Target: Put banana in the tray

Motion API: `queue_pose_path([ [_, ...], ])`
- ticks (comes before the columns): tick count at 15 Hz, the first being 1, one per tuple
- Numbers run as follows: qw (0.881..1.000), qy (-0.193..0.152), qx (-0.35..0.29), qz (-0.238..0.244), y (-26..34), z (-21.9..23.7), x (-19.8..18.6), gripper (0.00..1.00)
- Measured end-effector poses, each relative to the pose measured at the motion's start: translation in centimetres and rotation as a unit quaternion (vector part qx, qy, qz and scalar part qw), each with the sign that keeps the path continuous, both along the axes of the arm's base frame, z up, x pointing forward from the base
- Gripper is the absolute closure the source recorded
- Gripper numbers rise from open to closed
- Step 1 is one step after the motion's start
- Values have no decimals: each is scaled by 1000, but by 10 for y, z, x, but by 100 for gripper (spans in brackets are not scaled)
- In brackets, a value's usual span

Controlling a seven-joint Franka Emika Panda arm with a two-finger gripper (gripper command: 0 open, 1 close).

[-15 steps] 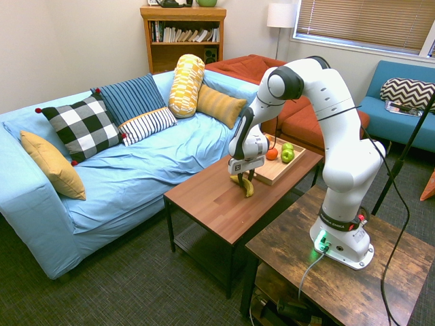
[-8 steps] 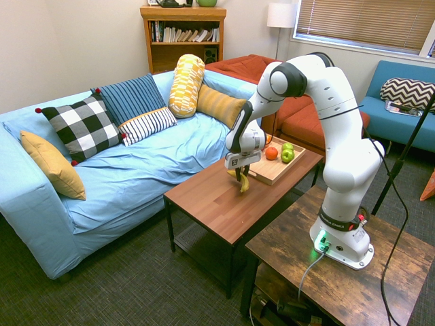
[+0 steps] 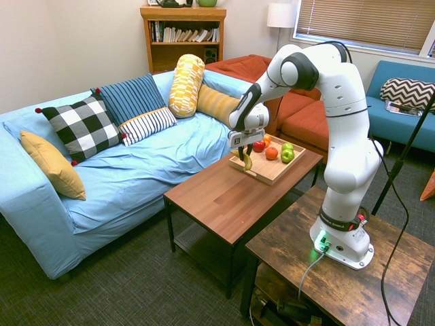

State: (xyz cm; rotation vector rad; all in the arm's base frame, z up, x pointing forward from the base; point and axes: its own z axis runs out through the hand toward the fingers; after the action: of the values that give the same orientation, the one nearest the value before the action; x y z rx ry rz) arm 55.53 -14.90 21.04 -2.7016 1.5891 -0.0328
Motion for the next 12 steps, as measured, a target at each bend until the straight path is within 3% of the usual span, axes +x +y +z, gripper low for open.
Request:
queue_pose_path([
  [5,998,-3,-17,-58,-72,9,2,100],
  [12,995,33,-29,-94,-115,-61,8,100],
])
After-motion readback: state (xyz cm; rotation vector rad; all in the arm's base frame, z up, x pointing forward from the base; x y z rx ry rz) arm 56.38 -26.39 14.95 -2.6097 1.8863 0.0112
